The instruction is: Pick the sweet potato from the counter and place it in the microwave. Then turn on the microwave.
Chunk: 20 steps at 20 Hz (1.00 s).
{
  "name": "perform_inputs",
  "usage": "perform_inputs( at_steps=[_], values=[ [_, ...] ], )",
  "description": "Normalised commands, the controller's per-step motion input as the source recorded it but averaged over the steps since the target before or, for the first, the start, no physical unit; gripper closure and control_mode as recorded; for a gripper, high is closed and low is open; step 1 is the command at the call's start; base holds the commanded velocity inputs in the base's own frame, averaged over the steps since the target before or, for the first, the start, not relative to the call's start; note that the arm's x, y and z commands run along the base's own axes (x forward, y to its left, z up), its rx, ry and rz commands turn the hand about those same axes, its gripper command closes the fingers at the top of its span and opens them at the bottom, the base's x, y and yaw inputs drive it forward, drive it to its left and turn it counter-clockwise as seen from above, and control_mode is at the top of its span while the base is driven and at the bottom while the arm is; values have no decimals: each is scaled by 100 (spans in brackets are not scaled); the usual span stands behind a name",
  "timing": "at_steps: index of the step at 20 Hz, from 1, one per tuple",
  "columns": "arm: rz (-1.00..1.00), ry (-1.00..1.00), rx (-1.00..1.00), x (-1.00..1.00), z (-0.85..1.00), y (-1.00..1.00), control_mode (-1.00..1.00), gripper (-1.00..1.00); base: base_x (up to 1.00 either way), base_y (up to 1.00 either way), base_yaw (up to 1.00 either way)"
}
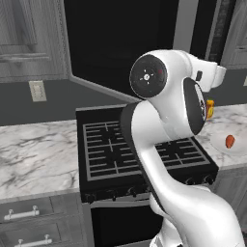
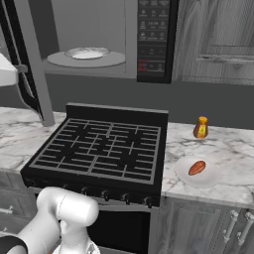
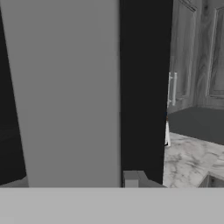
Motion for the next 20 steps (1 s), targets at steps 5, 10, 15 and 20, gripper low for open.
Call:
perform_inputs(
  at_steps=[5, 10, 15, 20],
  values=[
    [0, -6, -2, -34, 0, 20, -100, 100, 0, 0, 0],
    [0, -3, 0, -23, -2, 18, -100, 100, 0, 0, 0],
    [0, -1, 0, -25, -1, 10, -100, 100, 0, 0, 0],
    [0, 0, 0, -26, 0, 4, -100, 100, 0, 0, 0]
  ],
)
